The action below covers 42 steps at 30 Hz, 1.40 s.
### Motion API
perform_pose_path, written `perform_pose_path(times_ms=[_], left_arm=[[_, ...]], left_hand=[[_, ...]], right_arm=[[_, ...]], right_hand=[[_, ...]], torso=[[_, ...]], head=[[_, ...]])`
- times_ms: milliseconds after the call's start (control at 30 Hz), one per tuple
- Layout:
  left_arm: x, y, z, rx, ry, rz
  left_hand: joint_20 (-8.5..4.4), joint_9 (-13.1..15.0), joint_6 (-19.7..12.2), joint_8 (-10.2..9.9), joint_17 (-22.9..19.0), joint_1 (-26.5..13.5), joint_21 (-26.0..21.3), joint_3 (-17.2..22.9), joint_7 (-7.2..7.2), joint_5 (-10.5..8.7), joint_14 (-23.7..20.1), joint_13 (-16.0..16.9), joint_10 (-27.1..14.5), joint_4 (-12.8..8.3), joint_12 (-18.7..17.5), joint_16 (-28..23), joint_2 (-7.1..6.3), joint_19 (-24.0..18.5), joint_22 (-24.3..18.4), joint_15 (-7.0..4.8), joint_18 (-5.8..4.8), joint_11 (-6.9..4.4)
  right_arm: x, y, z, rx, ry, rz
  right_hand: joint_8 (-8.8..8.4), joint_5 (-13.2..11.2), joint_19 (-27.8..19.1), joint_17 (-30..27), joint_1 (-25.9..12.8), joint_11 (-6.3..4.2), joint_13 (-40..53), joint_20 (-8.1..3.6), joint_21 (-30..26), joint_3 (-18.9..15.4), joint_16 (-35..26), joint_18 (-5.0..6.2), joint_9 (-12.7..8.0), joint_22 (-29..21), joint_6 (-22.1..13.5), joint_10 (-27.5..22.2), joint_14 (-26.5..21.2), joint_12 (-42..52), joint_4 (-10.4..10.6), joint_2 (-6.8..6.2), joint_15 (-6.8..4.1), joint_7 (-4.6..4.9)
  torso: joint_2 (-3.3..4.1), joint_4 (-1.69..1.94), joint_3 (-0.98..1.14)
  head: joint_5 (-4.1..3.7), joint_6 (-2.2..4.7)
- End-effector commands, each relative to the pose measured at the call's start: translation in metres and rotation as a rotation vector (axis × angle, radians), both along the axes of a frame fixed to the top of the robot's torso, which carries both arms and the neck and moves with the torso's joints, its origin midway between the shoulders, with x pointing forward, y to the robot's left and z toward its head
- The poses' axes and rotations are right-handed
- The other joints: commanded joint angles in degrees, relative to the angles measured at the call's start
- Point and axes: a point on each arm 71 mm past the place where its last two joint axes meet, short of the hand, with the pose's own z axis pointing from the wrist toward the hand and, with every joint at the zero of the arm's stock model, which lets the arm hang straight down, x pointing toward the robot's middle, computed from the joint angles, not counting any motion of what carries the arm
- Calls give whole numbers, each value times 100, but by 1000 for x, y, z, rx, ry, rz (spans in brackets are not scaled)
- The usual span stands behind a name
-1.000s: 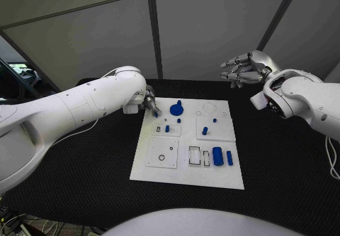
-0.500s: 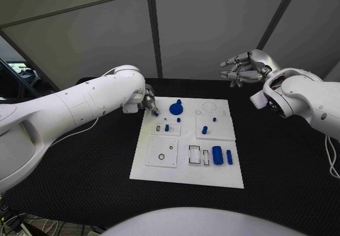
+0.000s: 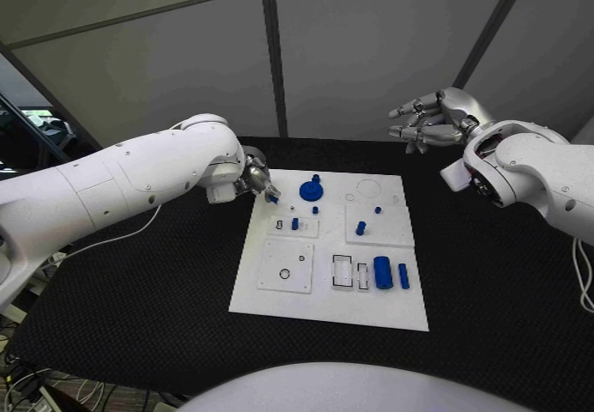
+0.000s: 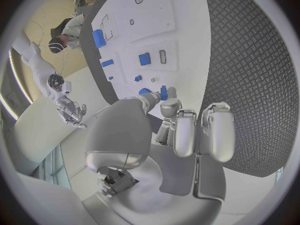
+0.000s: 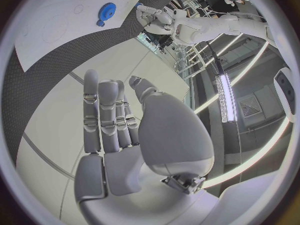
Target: Assemble the parts on the task board
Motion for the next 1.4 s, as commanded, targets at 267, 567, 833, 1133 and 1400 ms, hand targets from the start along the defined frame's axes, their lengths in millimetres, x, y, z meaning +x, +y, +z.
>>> perform_pose_path(times_ms=[267, 567, 833, 1133, 1400], left_arm=[[-25, -5, 4, -70, -72, 28], [-38, -8, -5, -1, -124, -23], [-42, -9, -11, 42, -125, -53], [-46, -13, -20, 68, -106, -81], [-49, -16, -26, 72, -92, -92]], left_hand=[[-49, 52, -29, 103, 910, -180, -7, 881, -21, -22, 413, 41, 83, -748, 53, -5, -77, 180, 384, -40, -43, -5], [-51, 62, -28, 126, 910, -219, -6, 934, -25, -24, 413, 67, 109, -771, 73, -5, -103, 183, 388, -43, -44, -8], [-63, 95, -15, 195, 911, -300, -3, 1087, -39, 26, 414, 66, 119, -850, 66, -5, -173, 190, 398, -53, -45, -23], [-69, 123, -13, 252, 910, -382, 1, 1195, -49, 75, 413, 60, 127, -899, 59, -6, -223, 195, 408, -62, -47, -31], [-71, 131, -11, 269, 911, -404, 1, 1218, -52, 80, 414, 65, 133, -911, 61, -6, -233, 195, 409, -64, -48, -34]], right_arm=[[1, 0, 1, -3, -2, 6], [2, 0, 0, -3, -1, 6], [1, 0, 0, -4, -1, 6], [1, 0, 0, -4, -1, 8], [1, 0, -1, -4, -1, 8]], right_hand=[[35, 16, 21, 6, -15, 23, -9, 7, -34, 24, -24, 71, 5, -5, -25, -14, 18, -12, -5, -15, 15, -1], [37, 16, 22, -3, -24, 22, -9, 8, -38, 25, -40, 70, 6, -7, -24, -15, 18, -9, 1, -15, 16, -1], [37, 16, 22, -3, -24, 22, -9, 8, -38, 25, -40, 70, 6, -7, -24, -15, 18, -9, 1, -15, 16, -1], [37, 16, 22, -3, -24, 22, -9, 8, -38, 25, -40, 70, 6, -7, -24, -15, 18, -9, 1, -15, 16, -1], [37, 16, 22, -3, -24, 22, -9, 8, -38, 25, -40, 70, 6, -7, -24, -15, 18, -9, 1, -15, 16, -1]], torso=[[-2, 10, -1], [3, -4, -3], [7, -1, -3], [4, -5, 0], [6, -1, 0]], head=[[36, -3], [47, -14], [46, -19], [47, -47], [37, -62]])
